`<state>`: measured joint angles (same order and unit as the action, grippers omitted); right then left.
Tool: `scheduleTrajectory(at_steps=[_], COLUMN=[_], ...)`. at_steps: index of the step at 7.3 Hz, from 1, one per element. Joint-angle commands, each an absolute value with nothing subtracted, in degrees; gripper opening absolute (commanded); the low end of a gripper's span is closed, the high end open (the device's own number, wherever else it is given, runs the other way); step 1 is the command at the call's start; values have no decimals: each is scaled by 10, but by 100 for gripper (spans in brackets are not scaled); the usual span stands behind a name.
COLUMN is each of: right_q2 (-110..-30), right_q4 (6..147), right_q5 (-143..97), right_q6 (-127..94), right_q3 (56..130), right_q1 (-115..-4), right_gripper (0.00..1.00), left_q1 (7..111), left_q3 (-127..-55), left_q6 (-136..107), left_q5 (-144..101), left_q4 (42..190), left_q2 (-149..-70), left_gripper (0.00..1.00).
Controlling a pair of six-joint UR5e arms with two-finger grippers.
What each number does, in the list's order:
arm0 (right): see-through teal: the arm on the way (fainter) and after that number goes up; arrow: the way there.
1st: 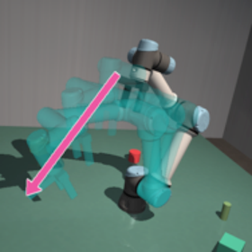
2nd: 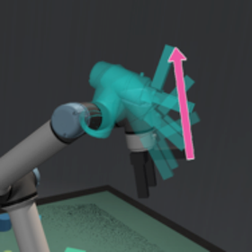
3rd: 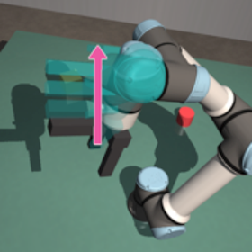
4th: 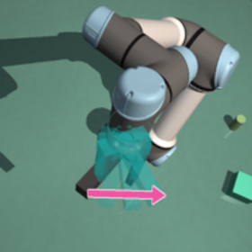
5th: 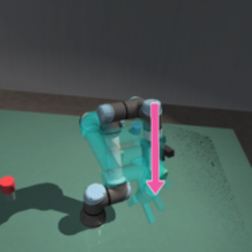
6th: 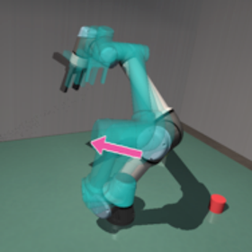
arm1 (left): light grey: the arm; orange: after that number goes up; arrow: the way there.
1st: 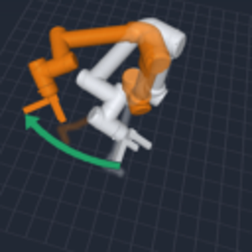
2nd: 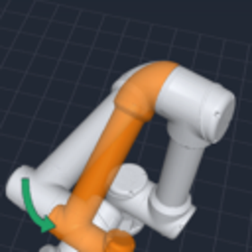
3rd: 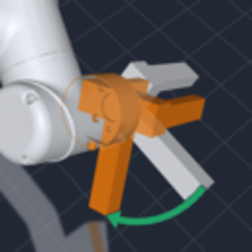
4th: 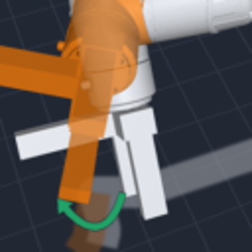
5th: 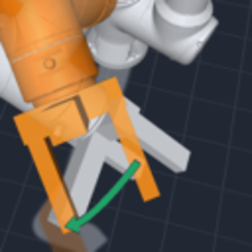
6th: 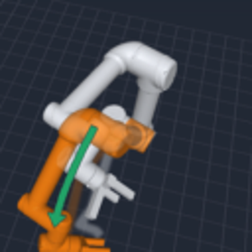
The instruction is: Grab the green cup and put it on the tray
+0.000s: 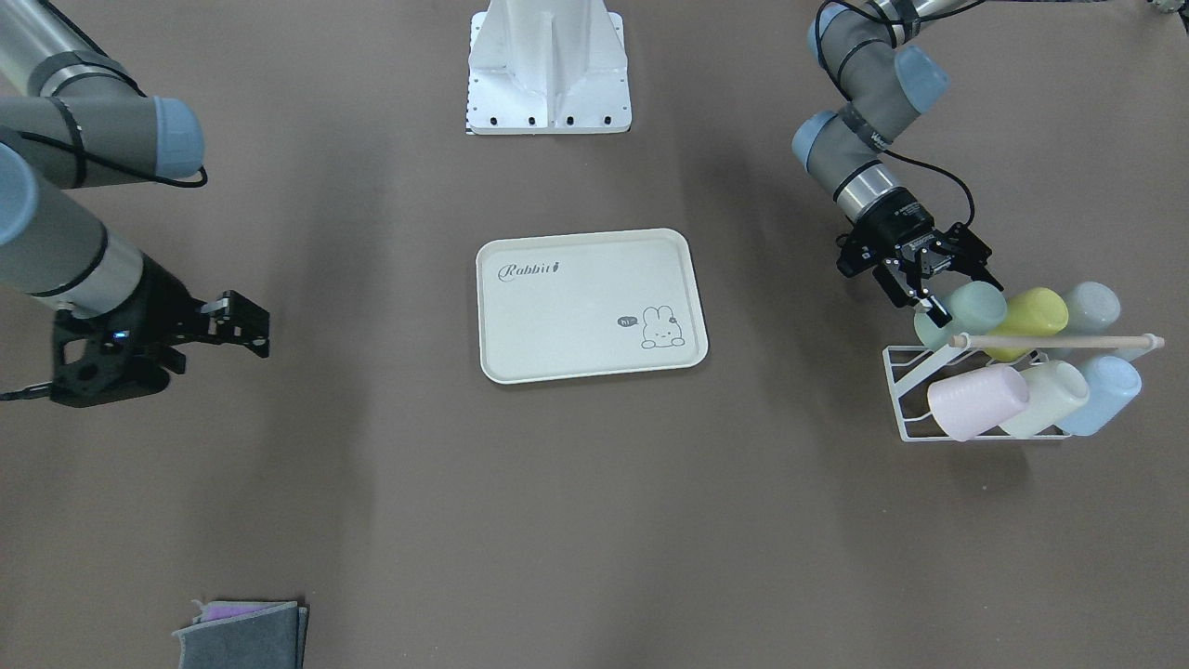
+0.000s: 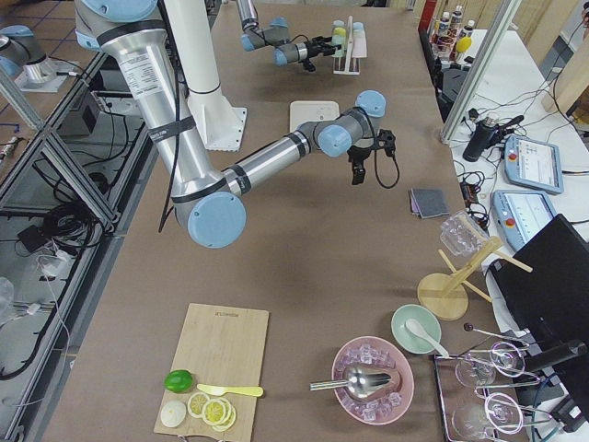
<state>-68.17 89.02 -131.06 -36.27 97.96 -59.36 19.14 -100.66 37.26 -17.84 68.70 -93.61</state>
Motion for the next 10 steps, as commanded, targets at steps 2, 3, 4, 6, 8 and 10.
scheduleTrajectory(at_steps=[2, 3, 4, 6, 8, 10], right_q2=[-762, -816, -855, -940, -1000, -1047], right_q4=[1081, 1078, 1080, 1074, 1073, 1041], right_q5=[-1303, -1303, -1302, -1303, -1306, -1305], right_q6=[-252, -141, -49, 82, 170, 231], right_q3=[1079, 1081, 1079, 1076, 1075, 1074], right_q1=[-676, -713, -756, -819, -878, -914], right_gripper=[100, 100, 100, 100, 100, 100], left_q1=[192, 192, 192, 192, 192, 192], left_q3=[-1006, -1006, -1005, -1001, -1000, -1000], left_q6=[373, 372, 372, 372, 372, 373], left_q5=[-178, -178, -178, -178, -178, -178], left_q4=[688, 689, 689, 690, 705, 710], left_q2=[-937, -937, -936, -940, -941, -940], left_gripper=[95, 88, 75, 59, 36, 19])
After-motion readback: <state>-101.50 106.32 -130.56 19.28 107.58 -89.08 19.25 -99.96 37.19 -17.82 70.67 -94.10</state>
